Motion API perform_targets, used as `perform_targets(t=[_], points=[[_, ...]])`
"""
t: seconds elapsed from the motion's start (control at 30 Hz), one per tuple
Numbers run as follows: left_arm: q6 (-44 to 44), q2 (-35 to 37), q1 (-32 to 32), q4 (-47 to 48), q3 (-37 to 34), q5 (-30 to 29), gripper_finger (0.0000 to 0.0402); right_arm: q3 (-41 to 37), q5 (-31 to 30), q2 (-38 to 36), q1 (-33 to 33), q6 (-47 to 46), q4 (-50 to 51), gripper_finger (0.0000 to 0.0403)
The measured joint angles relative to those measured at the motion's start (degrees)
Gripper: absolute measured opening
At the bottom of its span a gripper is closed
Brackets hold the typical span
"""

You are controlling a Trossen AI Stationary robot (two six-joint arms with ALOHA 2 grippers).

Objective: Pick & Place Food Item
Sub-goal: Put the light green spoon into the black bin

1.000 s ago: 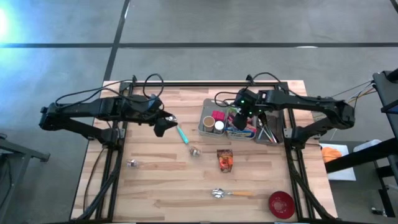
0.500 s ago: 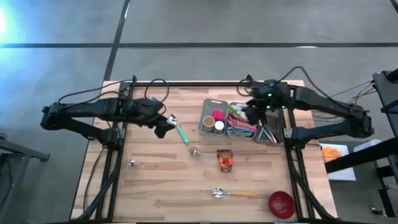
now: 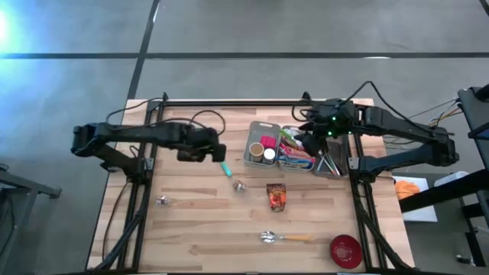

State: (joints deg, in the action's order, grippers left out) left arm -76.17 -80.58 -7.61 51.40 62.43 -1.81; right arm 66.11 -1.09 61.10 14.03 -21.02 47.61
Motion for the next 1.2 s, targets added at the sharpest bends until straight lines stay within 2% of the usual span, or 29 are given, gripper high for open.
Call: perform_targets(t=[0.13, 0.2, 0.33, 0.7, 1.2], points=[[2.83, -5.23, -2.76, -6.79, 0.0, -1.28, 0.0319, -0.02, -0.38, 0.6, -0.82, -1.75, -0.08, 0.0215], [1.34, -7.63, -3.71, -9.19, 0.0, -1.3, 0.0306, -0.04, -0.39, 0.58, -0.97, -2.92, -0.11, 0.0215], [-0.16, -11.49, -4.34, -9.0, 0.0, 0.33, 0.0277, 0.04, -0.47, 0.49, -1.17, -4.5, -0.14, 0.0215], [-3.15, -19.28, -6.81, -10.04, 0.0, -1.24, 0.0209, 1.01, -0.53, 0.51, -1.46, -7.51, -1.16, 0.0215], [-3.62, -25.37, -7.55, -11.15, -0.78, -1.79, 0.0195, 1.38, -0.45, 0.49, -4.65, -7.77, -1.59, 0.0215]])
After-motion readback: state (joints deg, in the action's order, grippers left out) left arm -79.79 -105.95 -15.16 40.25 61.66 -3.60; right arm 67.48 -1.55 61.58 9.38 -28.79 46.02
